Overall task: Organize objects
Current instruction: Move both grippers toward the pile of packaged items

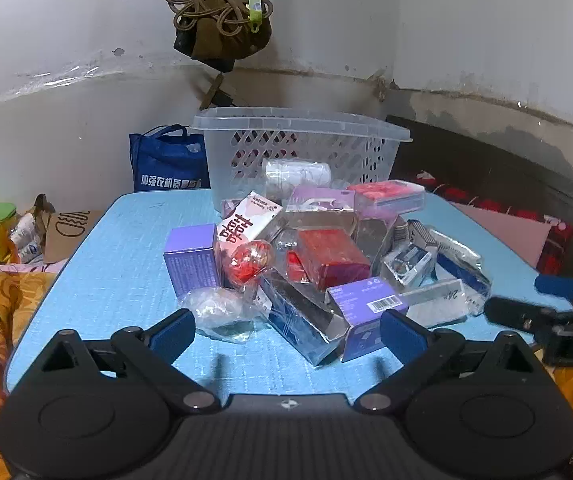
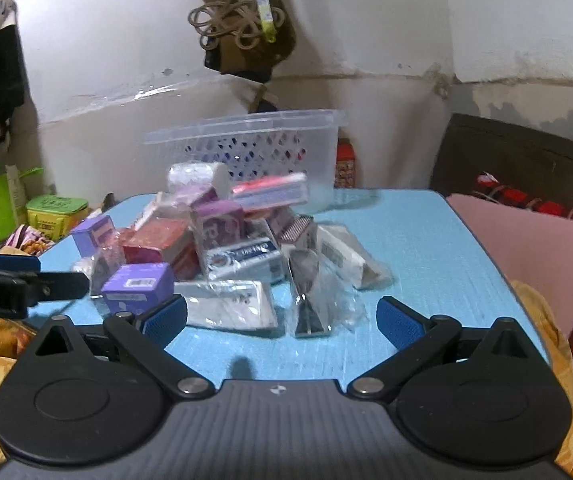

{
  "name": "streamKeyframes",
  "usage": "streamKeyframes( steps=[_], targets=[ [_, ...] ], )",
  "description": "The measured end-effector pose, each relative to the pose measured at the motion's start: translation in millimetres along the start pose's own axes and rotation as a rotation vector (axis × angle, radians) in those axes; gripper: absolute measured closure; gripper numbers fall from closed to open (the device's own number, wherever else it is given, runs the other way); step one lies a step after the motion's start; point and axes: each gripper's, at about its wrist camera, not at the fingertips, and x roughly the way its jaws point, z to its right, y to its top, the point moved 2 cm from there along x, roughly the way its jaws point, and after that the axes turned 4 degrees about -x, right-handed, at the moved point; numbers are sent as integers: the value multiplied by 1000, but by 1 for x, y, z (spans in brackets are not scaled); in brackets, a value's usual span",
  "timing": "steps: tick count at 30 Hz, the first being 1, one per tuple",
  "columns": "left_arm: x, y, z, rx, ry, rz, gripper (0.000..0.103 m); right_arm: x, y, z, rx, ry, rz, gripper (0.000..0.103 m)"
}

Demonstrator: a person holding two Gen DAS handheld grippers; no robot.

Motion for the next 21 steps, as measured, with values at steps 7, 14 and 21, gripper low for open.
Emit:
streamKeyframes(
  steps=[7,14,21],
  targets=[
    [4,-2,2,2,16,-23,2,3,-1,6,25,8,8,0],
    [8,0,3,-6,14,-32,2,1,-2,6,34,38,59,0],
    [9,1,3,-9,11,-27,2,6,-2,8,40,19,46,0]
  ],
)
